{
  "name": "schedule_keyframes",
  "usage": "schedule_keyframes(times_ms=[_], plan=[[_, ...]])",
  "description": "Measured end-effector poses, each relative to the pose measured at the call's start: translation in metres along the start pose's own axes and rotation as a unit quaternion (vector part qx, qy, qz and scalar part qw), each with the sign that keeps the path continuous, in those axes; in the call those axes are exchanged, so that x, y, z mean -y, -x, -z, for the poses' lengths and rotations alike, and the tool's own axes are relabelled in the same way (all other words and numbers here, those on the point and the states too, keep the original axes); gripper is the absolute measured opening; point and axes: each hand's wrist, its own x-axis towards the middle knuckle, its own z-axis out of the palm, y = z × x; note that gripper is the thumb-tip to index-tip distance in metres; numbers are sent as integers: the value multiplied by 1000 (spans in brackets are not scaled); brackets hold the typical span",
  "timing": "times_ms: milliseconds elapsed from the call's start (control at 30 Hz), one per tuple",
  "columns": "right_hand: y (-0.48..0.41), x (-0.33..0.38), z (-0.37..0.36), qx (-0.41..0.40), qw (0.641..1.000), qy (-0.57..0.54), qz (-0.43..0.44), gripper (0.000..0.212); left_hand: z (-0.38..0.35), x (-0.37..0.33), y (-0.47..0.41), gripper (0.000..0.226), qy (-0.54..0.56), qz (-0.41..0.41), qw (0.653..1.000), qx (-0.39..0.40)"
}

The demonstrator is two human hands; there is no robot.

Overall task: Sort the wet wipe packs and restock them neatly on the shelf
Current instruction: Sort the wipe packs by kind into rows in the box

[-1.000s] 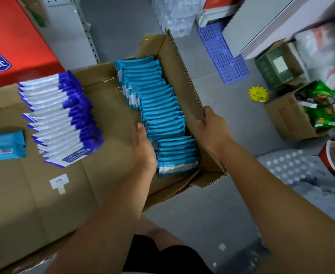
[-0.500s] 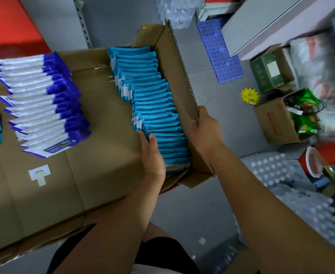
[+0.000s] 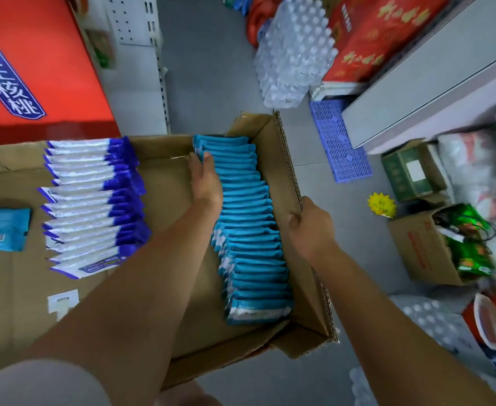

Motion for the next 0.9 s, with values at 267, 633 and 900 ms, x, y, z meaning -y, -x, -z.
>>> schedule_keyframes(times_ms=[267,633,900], plan=[[2,-3,2,9,1000,-10,12,35,3,-4,-2,87,62,-53,996,-42],[-1,-9,-2,13,1000,-7,13,38,19,-5,-3,86,-38,-6,991,131],[50,3,-14,-77,995,31,53,58,86,-17,104,62,-464,-210,857,84]])
